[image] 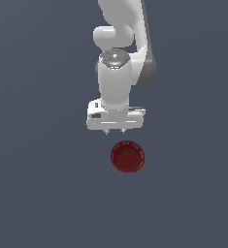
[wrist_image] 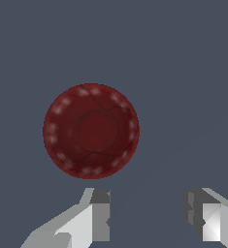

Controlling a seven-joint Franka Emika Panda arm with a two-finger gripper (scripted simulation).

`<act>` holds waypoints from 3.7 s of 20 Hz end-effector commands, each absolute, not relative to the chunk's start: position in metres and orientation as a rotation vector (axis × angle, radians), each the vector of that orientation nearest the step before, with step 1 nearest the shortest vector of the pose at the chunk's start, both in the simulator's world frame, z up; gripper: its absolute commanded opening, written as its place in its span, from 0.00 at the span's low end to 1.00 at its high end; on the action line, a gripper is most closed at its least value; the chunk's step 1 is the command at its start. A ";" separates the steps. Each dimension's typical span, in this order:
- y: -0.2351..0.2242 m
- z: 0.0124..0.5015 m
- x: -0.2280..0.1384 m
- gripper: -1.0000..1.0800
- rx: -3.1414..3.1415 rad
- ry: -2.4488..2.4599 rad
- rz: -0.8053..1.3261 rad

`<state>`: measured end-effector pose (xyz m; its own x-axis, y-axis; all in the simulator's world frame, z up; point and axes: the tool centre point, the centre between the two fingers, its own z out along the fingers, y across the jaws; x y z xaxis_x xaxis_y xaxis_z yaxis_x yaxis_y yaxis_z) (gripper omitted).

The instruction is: Pick up the object and move it to a goal position.

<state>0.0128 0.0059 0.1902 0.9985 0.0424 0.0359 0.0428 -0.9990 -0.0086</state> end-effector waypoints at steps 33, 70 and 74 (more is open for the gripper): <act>0.015 0.102 0.068 0.62 -2.650 -0.747 -0.133; 0.003 0.067 0.097 0.62 -2.336 -0.950 -0.383; 0.000 0.066 0.100 0.62 -2.311 -0.961 -0.414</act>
<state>0.0987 0.0012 0.0660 0.6961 0.5375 0.4760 0.7161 -0.5672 -0.4067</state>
